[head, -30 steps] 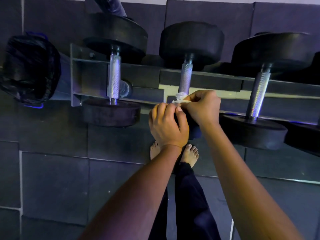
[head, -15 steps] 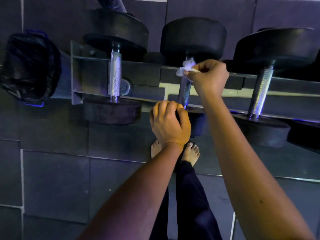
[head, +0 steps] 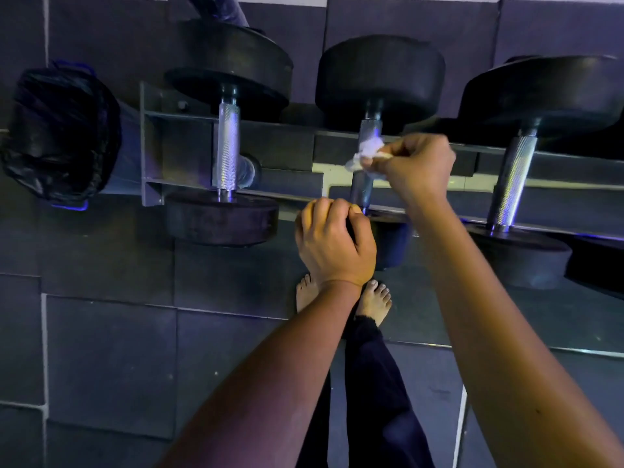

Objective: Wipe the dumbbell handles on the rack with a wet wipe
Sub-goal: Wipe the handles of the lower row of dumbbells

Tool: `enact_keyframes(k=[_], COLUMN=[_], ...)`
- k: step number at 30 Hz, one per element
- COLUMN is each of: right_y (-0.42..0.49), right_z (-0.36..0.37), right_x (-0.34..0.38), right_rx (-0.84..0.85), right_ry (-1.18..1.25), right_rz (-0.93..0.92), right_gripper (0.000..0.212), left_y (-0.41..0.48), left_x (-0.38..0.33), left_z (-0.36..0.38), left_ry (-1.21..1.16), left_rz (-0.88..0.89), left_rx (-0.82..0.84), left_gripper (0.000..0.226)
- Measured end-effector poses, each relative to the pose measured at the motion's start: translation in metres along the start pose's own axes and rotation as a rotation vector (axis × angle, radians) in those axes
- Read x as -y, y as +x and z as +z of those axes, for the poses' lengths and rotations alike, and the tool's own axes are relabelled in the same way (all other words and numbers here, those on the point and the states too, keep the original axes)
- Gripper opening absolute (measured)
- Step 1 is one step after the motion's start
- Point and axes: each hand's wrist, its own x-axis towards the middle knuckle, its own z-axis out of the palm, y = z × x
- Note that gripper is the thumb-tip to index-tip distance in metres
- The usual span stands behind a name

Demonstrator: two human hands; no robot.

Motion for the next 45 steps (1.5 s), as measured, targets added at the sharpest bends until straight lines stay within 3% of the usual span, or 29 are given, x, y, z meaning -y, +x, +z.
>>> enact_keyframes(k=[8, 15, 21, 29, 33, 37, 45], right_y=[0.010, -0.032, -0.017, 0.009, 0.008, 0.011, 0.016], right_z=[0.004, 0.004, 0.009, 0.030, 0.029, 0.026, 0.030], right_x=[0.005, -0.029, -0.006, 0.019, 0.018, 0.012, 0.009], right_rx=[-0.033, 0.113, -0.048, -0.256, -0.269, -0.397, -0.290], right_ry=[-0.014, -0.187, -0.045, 0.079, 0.114, 0.121, 0.185], right_rz=[0.002, 0.009, -0.069, -0.018, -0.016, -0.019, -0.001], right_gripper=[0.029, 0.014, 0.022, 0.023, 0.017, 0.006, 0.030], left_y=[0.000, 0.000, 0.000, 0.001, 0.000, 0.001, 0.000], left_x=[0.001, 0.001, 0.002, 0.003, 0.002, 0.002, 0.002], left_z=[0.000, 0.001, 0.001, 0.002, 0.002, 0.003, 0.004], left_ry=[-0.002, 0.000, 0.005, 0.020, 0.012, -0.014, -0.009], left_rz=[-0.003, 0.011, -0.001, 0.008, 0.011, 0.017, 0.007], left_rx=[0.016, 0.005, 0.022, 0.014, 0.005, -0.013, -0.015], left_gripper=[0.024, 0.025, 0.025, 0.027, 0.027, 0.026, 0.025])
